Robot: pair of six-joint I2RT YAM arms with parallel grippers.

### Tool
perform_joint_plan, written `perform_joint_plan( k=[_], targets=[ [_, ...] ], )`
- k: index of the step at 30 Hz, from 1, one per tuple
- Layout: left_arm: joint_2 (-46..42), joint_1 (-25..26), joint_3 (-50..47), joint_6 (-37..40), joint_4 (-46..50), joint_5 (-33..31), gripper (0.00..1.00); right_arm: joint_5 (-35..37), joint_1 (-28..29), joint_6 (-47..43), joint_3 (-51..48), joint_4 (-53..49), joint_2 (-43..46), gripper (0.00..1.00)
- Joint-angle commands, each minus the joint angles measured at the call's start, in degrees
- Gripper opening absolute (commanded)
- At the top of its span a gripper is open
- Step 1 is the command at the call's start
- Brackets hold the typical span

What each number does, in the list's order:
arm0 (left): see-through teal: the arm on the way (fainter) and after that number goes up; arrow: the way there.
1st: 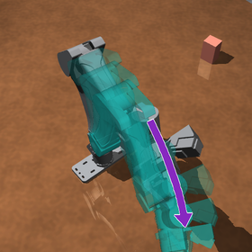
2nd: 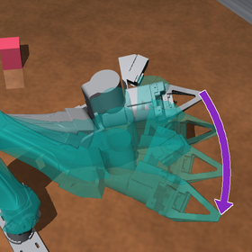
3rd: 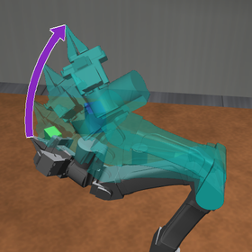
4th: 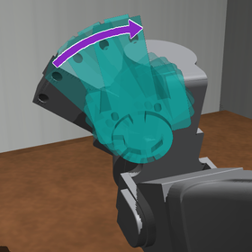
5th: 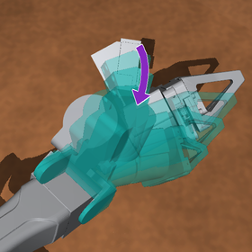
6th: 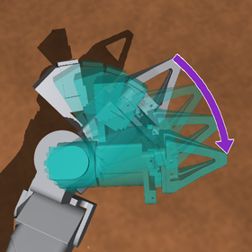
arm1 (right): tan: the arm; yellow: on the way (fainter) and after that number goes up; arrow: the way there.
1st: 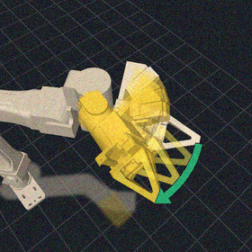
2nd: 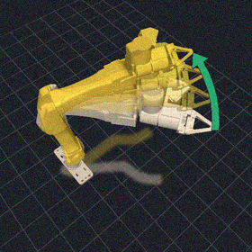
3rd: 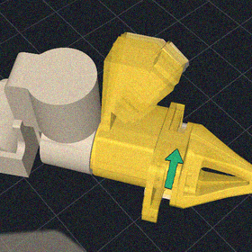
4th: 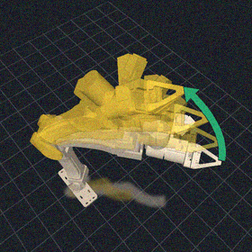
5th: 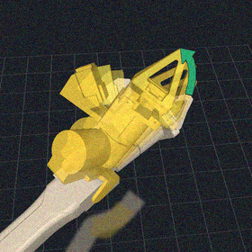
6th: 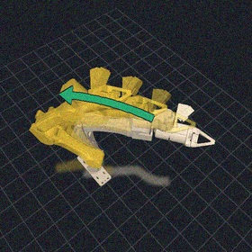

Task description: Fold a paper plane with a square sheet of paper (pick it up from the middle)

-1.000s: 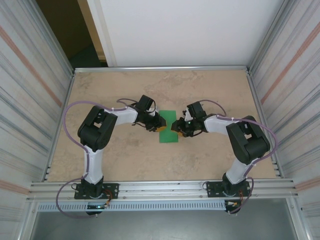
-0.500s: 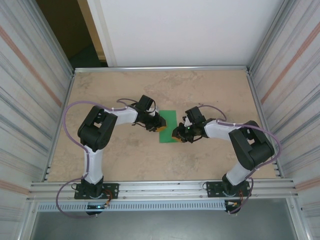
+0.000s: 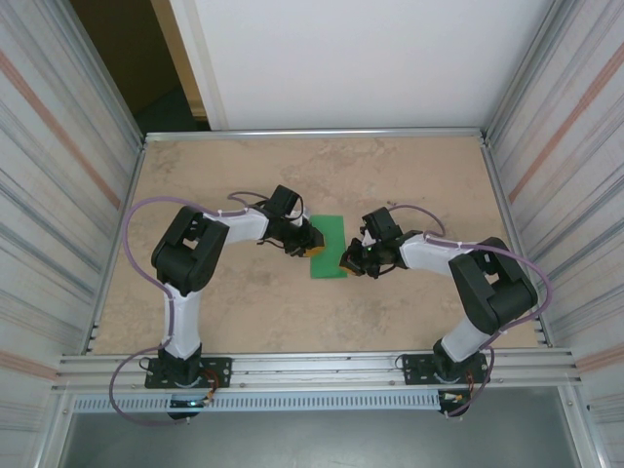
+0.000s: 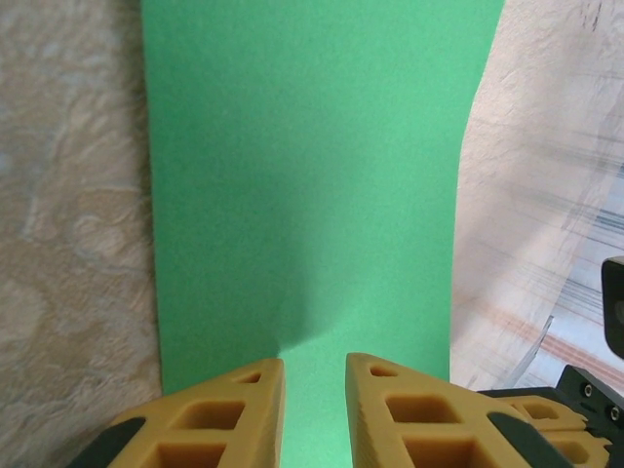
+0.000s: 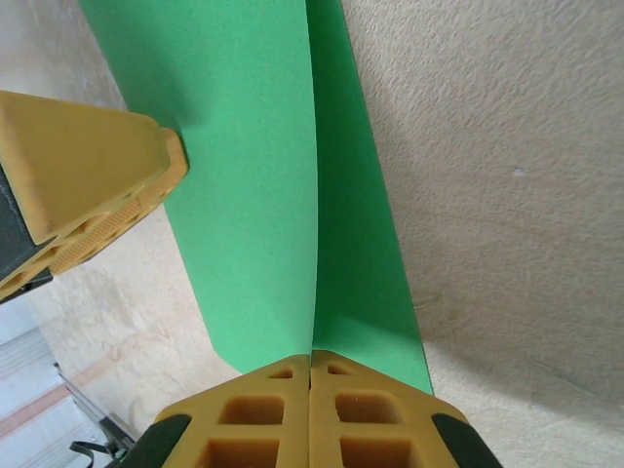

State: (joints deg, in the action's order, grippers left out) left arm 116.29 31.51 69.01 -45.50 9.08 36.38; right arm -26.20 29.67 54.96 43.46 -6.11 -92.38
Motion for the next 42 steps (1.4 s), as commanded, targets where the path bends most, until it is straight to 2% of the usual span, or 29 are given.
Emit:
perform_joint_plan(
  k=[1, 7, 13, 25, 35, 42],
  targets=[
    [-1.0, 0.2, 0.0, 4.1, 1.4, -0.7, 0.26, 0.9, 0.1, 1.1, -0.7, -1.6, 2.2, 0.03],
    [-6.0, 0.0, 1.3, 8.8, 0.3, -2.4, 0.31, -0.2, -0.8, 0.5, -1.8, -2.7, 4.1, 0.01],
    [-0.4, -1.1, 3.3, 8.5, 0.5, -1.2, 0.29, -1.1, -0.9, 0.0, -1.8, -3.2, 4.6, 0.00],
    [3.4, -1.4, 3.4, 7.4, 5.4, -4.4, 0.27, -2.5, -0.2, 0.0, -0.3, -1.6, 4.2, 0.00],
    [3.4, -1.3, 2.2, 6.9, 4.6, -4.3, 0.27, -3.1, 1.8, 0.3, 4.6, 2.6, -1.1, 0.00],
    [3.4, -1.3, 1.9, 6.8, 4.7, -4.5, 0.19, -2.7, 2.7, 1.4, 6.5, 7.2, -5.7, 0.00]
  ],
)
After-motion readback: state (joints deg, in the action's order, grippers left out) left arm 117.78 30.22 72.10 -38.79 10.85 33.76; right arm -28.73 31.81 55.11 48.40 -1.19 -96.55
